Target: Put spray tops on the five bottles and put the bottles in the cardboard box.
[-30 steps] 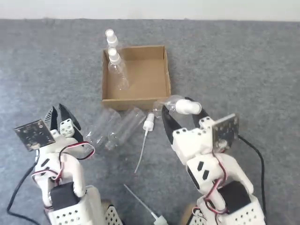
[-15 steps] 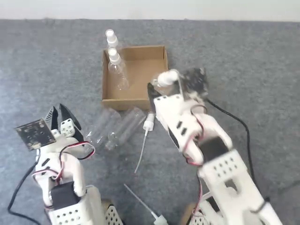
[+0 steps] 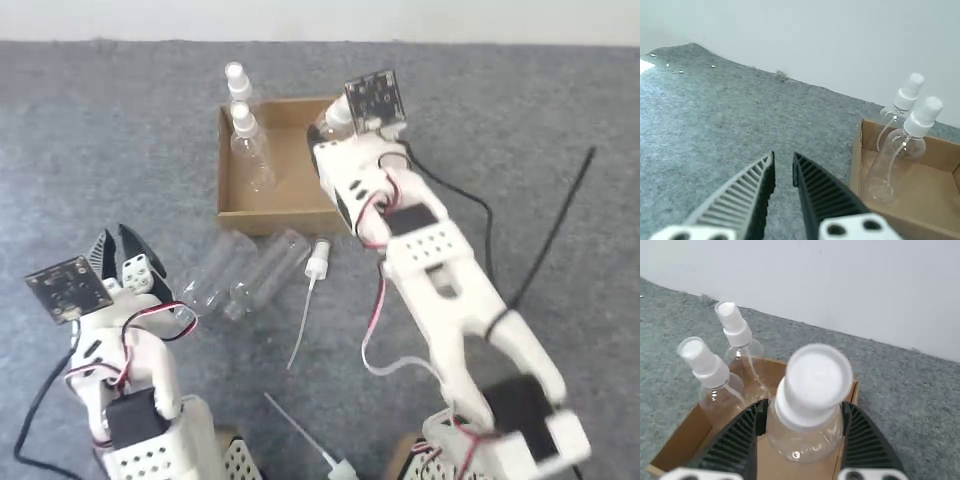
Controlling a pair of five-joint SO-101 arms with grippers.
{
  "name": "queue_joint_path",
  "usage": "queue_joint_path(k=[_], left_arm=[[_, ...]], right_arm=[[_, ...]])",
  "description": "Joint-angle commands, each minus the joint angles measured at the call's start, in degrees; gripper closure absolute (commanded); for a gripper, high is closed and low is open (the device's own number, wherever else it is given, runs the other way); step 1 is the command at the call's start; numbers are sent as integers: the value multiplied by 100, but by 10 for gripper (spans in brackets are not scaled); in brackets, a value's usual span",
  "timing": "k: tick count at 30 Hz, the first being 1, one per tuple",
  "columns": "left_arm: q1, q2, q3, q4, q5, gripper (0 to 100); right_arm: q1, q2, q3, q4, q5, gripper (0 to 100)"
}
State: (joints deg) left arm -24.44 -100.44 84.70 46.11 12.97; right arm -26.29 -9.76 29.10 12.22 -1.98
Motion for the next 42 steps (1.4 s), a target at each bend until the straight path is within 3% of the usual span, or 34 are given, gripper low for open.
queue_joint_path(k=[1,20,29,42], left_arm=[[-53,-88,-40,-211,-53,949],[-53,-88,-48,-211,-53,949],[-62,-88,-48,-211,-53,949],[-35,-88,-40,-211,-53,949]], right_arm=[[224,699,-1169,-198,70,920],[444,3626,-4044,-154,88,923],[462,4110,-4334,-154,519,923],[453,4224,-4334,-145,536,880]])
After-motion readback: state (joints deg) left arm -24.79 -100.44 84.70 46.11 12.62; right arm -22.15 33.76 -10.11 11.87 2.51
